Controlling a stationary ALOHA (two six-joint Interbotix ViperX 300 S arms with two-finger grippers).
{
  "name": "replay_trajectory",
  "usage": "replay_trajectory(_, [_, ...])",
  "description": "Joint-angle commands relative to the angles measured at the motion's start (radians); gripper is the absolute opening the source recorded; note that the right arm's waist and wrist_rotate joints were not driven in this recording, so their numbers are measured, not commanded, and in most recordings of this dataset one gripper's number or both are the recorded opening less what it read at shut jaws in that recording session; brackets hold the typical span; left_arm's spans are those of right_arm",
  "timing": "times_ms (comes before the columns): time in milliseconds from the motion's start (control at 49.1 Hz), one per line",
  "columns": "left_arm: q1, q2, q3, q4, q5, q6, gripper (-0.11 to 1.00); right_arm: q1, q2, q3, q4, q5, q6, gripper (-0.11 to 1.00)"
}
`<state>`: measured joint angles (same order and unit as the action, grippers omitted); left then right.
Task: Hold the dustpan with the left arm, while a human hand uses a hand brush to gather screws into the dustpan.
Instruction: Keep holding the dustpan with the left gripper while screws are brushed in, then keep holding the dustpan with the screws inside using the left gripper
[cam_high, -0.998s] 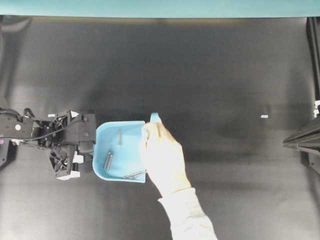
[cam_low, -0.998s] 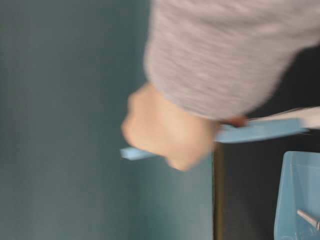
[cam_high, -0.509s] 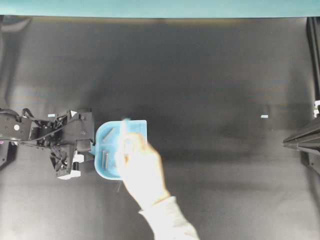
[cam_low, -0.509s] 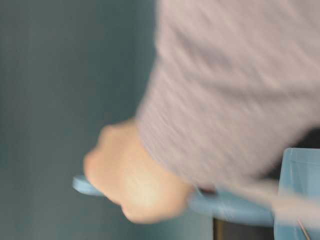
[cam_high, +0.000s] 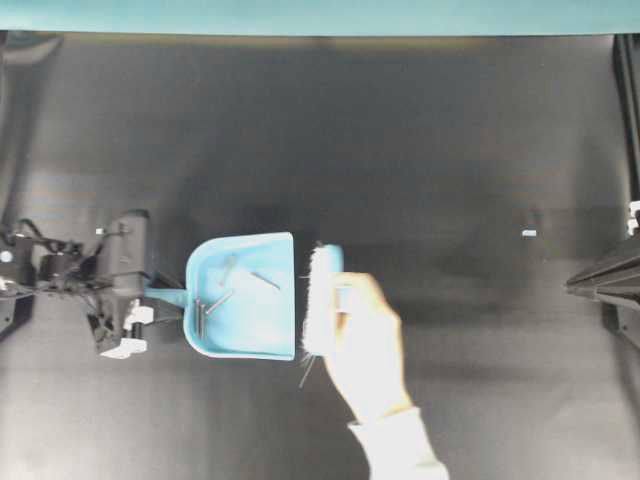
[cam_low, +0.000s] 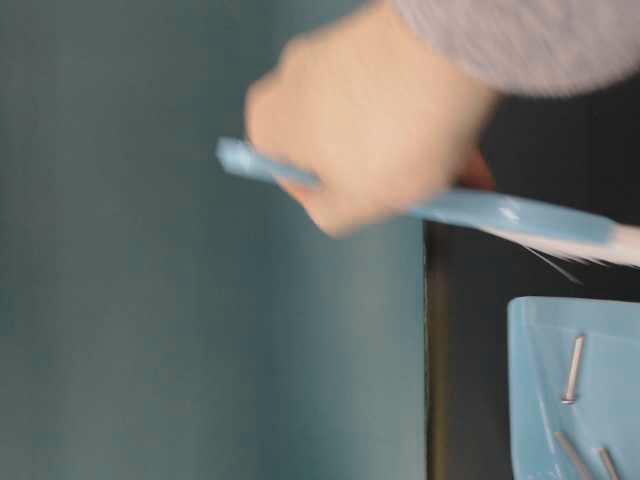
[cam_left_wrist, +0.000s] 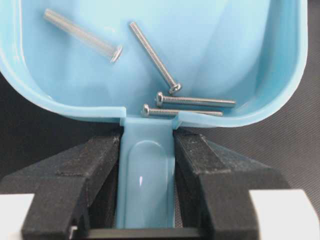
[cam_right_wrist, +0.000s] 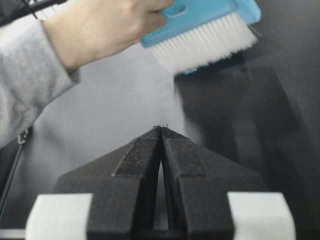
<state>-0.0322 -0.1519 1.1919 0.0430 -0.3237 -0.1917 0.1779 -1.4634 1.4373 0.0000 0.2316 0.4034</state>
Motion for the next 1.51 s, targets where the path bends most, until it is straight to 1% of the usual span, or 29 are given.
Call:
replay_trajectory(0, [0.002, -0.011, -0.006, 0.003, -0.025, 0.003, 0.29, 0.0, 0.005, -0.006, 0.0, -0.006, 0.0, 0.0])
replay_trajectory(163, [0.002, -0.008, -0.012, 0.003, -0.025, 0.017, 0.29, 0.0, 0.006, -0.005, -0.002, -0.005, 0.002, 0.0])
replay_trajectory(346, [0.002, -0.012, -0.012, 0.003, -0.031, 0.052, 0.29, 0.0, 0.005, -0.005, 0.0, -0.005, 0.0, 0.0])
replay_trajectory(448, [0.002, -0.02, -0.014, 0.003, -0.043, 0.054, 0.29, 0.0, 0.006, -0.005, -0.002, -0.005, 0.002, 0.0])
replay_trajectory(530, [0.002, -0.032, -0.009, 0.003, -0.069, 0.054, 0.29, 0.0, 0.005, -0.005, -0.002, -0.006, 0.0, 0.0])
replay_trajectory(652, [0.0, -0.064, 0.006, 0.003, -0.15, 0.054, 0.29, 0.0, 0.006, -0.005, -0.002, -0.006, 0.002, 0.0])
replay_trajectory(733, [0.002, -0.086, 0.018, 0.003, -0.179, 0.052, 0.29, 0.0, 0.005, -0.005, -0.002, -0.005, 0.0, 0.0])
replay_trajectory(917, [0.002, -0.095, 0.021, 0.003, -0.126, 0.043, 0.29, 0.0, 0.006, -0.005, 0.0, -0.005, 0.002, 0.0])
replay_trajectory(1039, [0.002, -0.094, -0.009, 0.003, -0.078, 0.052, 0.29, 0.0, 0.005, -0.005, 0.0, -0.005, 0.0, 0.0])
replay_trajectory(1487, [0.008, -0.101, -0.003, 0.003, -0.071, 0.055, 0.29, 0.0, 0.005, -0.005, 0.0, -0.006, 0.0, 0.0])
